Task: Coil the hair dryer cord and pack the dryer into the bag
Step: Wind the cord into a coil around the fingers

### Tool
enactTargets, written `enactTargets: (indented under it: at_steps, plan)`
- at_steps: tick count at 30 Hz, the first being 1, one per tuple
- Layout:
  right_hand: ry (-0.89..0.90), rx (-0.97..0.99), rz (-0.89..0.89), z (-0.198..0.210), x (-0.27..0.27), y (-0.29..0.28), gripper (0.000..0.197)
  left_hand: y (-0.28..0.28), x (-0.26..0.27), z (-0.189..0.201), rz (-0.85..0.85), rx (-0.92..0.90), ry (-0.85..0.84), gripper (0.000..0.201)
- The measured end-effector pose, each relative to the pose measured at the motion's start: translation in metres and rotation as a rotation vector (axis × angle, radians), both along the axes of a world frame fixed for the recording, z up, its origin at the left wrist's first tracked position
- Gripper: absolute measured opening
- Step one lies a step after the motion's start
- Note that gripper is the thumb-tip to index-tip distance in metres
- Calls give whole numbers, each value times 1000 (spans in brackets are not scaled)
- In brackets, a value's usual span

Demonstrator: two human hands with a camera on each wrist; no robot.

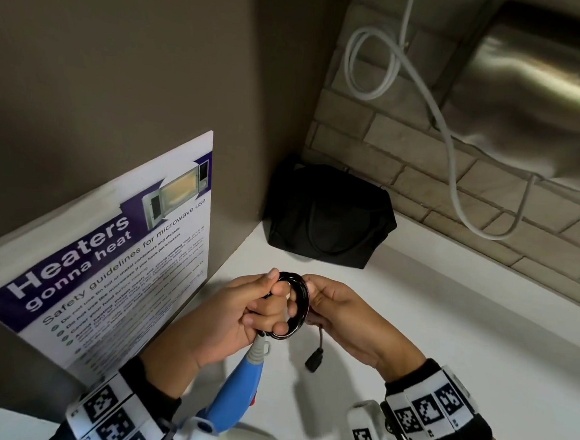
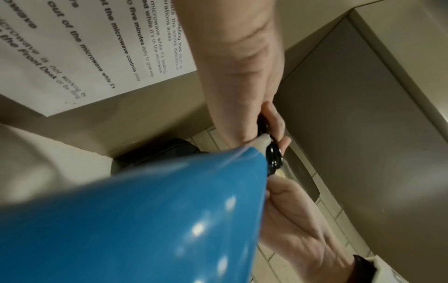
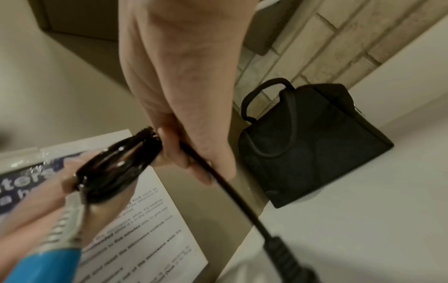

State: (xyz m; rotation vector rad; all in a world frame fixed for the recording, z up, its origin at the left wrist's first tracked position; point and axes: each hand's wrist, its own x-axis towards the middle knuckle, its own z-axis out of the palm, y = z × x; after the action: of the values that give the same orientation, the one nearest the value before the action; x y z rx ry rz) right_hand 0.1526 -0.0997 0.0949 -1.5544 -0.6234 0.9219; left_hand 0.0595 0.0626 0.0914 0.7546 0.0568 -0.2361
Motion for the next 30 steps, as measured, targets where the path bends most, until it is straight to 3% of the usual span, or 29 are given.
enactTargets:
  at_steps: [4,9,12,16,19,23,30]
  plan:
    - [-269,-177,-35,-5,-2,-7,27,1,1,-4,96,-15,34,31]
    - [-393,-318,-51,-18,-4,-20,31,5,2,-8,198,-42,91,32]
    - [-253,-260,-32,-19,-9,-21,29,3,4,-6,219,-46,128,32]
    - [-57,-63,-49,-12,-13,-10,42,-6,8,-3,199,60,108,33]
    - [42,-24,-70,-6,-10,-1,35,-9,10,-1,172,126,68,32]
    - [301,87,-104,-5,-7,4,21,-5,9,-4,116,15,54,33]
    - [571,217,-125,-5,-9,9,28,-7,8,-10,117,-48,57,39]
